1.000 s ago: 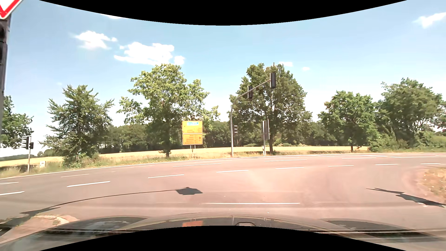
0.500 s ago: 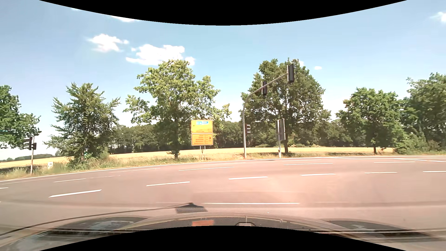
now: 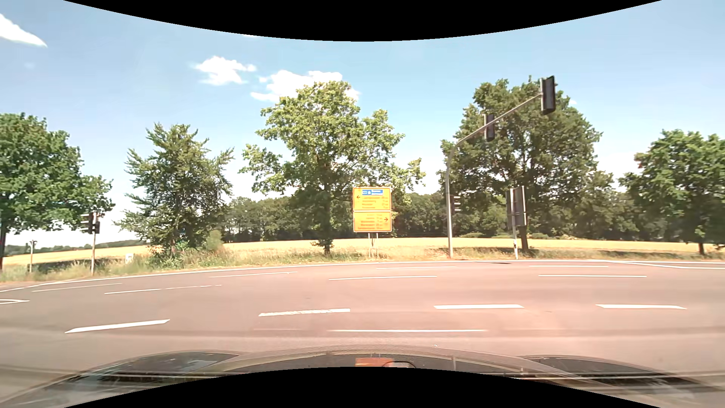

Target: Follow the waypoints while adhering to traffic rules and regulations

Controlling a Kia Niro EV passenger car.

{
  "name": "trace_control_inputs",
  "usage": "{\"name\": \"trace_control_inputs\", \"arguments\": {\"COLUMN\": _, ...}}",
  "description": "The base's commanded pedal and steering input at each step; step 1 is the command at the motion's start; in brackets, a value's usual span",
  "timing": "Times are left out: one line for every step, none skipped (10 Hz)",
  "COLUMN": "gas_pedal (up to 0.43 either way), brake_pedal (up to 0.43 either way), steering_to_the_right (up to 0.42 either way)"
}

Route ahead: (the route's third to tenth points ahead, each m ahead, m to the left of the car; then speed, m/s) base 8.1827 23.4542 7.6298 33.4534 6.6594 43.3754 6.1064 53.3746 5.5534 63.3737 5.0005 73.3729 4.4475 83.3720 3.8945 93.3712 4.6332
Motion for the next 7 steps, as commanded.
{"name": "trace_control_inputs", "arguments": {"gas_pedal": 0.287, "brake_pedal": 0.000, "steering_to_the_right": -0.302}}
{"name": "trace_control_inputs", "arguments": {"gas_pedal": 0.280, "brake_pedal": 0.000, "steering_to_the_right": -0.302}}
{"name": "trace_control_inputs", "arguments": {"gas_pedal": 0.268, "brake_pedal": 0.000, "steering_to_the_right": -0.302}}
{"name": "trace_control_inputs", "arguments": {"gas_pedal": 0.268, "brake_pedal": 0.000, "steering_to_the_right": -0.302}}
{"name": "trace_control_inputs", "arguments": {"gas_pedal": 0.260, "brake_pedal": 0.000, "steering_to_the_right": -0.302}}
{"name": "trace_control_inputs", "arguments": {"gas_pedal": 0.240, "brake_pedal": 0.000, "steering_to_the_right": -0.302}}
{"name": "trace_control_inputs", "arguments": {"gas_pedal": 0.228, "brake_pedal": 0.000, "steering_to_the_right": -0.303}}
